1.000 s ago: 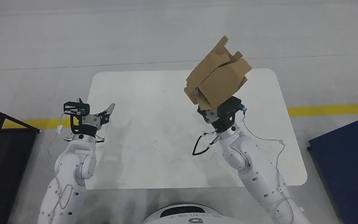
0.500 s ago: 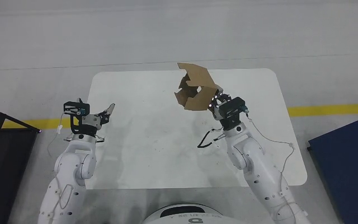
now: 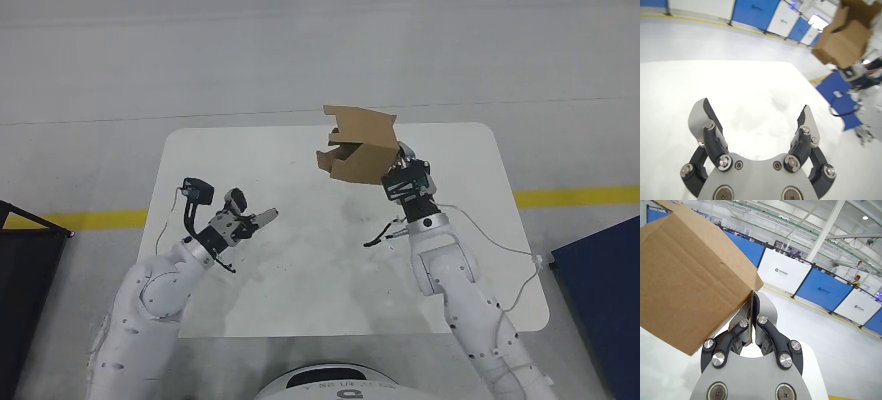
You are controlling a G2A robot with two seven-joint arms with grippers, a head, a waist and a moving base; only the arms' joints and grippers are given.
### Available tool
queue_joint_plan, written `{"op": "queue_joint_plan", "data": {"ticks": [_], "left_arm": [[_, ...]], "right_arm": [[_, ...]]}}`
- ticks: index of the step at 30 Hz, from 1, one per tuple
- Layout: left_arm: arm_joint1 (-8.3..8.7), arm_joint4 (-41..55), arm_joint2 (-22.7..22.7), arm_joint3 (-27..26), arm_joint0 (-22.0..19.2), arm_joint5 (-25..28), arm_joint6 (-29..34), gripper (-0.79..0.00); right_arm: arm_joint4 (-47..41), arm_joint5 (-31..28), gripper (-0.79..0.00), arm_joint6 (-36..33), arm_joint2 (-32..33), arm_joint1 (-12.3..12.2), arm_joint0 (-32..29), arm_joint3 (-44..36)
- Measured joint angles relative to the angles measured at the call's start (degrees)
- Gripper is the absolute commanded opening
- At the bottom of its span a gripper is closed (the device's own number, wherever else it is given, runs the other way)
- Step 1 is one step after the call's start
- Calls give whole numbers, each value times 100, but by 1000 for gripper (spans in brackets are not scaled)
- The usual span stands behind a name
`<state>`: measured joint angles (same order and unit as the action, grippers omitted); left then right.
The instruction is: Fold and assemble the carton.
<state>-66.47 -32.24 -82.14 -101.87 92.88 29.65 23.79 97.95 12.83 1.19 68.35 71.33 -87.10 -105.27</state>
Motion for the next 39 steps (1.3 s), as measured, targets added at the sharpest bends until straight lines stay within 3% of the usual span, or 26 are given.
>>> {"op": "queue_joint_plan", "data": {"ticks": [3, 6, 14, 17, 21, 23, 25, 27, 32, 33, 34, 35, 36, 39], "left_arm": [[-15, 1309, 256, 185, -247, 196, 533, 0], [-5, 2059, 184, 285, -460, 55, 713, 0], [-13, 2052, 172, 279, -440, 35, 530, 0], [-48, 2828, 294, 408, -481, -144, 468, 0], [-112, 4579, 700, 691, -811, -308, 1057, 0], [-137, 4849, 870, 822, -980, -278, 1219, -3], [-174, 4720, 1074, 931, -1143, -210, 1198, -151], [-218, 4610, 1269, 997, -1279, -179, 1043, -394], [-308, 4403, 1640, 1153, -1537, -226, 693, -416], [-325, 4331, 1706, 1196, -1598, -268, 612, -397], [-336, 4251, 1747, 1225, -1643, -305, 553, -329], [-346, 4167, 1785, 1249, -1682, -341, 491, -329], [-356, 4096, 1820, 1267, -1715, -375, 431, -382], [-386, 3936, 1913, 1299, -1792, -435, 265, -416]], "right_arm": [[345, 282, -785, -397, -62, 27, 5, -37], [451, 371, -785, -573, -41, 36, -78, -174], [464, 379, -785, -576, -22, 34, -83, -158], [640, 584, -785, -675, -44, 64, -13, 37], [627, 744, -785, -611, -451, 176, 305, 371], [587, 784, -785, -577, -605, 224, 447, 508], [582, 814, -785, -560, -747, 270, 568, 594], [613, 852, -785, -573, -832, 304, 640, 636], [732, 848, -785, -622, -954, 356, 678, 565], [732, 814, -785, -621, -973, 366, 671, 536], [729, 784, -785, -619, -984, 372, 664, 515], [719, 753, -785, -617, -993, 378, 654, 494], [715, 727, -785, -617, -996, 382, 645, 476], [769, 652, -785, -637, -1002, 397, 610, 414]]}}
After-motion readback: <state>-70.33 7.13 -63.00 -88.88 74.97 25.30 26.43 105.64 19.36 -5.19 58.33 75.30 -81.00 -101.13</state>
